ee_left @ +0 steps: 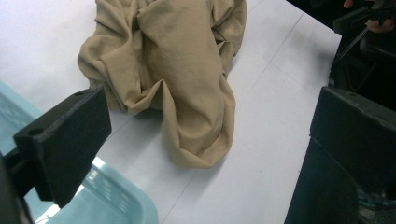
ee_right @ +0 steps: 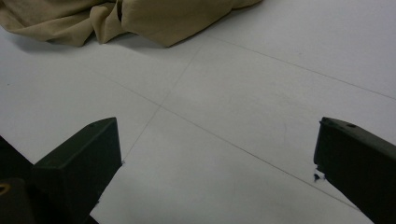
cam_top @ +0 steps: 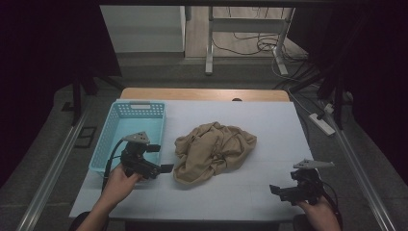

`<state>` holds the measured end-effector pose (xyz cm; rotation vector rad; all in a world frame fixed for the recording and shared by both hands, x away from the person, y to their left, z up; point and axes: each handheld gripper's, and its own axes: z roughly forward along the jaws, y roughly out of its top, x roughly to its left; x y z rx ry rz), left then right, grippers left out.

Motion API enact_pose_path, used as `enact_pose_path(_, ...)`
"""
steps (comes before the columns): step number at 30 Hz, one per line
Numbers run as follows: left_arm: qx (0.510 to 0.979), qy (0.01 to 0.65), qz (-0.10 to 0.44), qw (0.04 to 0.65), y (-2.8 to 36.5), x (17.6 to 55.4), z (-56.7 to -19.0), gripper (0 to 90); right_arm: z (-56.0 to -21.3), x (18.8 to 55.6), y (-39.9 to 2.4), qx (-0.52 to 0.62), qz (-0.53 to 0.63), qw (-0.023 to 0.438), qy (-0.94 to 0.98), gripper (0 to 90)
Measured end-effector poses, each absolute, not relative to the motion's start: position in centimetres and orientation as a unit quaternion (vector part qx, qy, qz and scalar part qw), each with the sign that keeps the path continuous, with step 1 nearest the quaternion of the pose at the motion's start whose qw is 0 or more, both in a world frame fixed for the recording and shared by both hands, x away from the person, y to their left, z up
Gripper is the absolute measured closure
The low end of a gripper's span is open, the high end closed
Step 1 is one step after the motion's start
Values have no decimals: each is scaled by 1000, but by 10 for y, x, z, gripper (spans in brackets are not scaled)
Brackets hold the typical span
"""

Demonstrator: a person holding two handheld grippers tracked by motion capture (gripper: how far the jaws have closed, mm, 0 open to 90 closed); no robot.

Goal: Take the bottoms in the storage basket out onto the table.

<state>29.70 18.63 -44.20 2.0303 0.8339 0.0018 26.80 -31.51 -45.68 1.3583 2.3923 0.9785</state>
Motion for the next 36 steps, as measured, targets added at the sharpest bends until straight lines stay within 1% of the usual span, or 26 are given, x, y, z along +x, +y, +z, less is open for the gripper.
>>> enact_pose_path(13,809,353,1,470,200,290,-443,3,-457,267,-315,461,336,114,813,10)
enact_pose_path(36,801,368,7,472,219,273,-447,2,-456,267,-314,459,336,117,814,10)
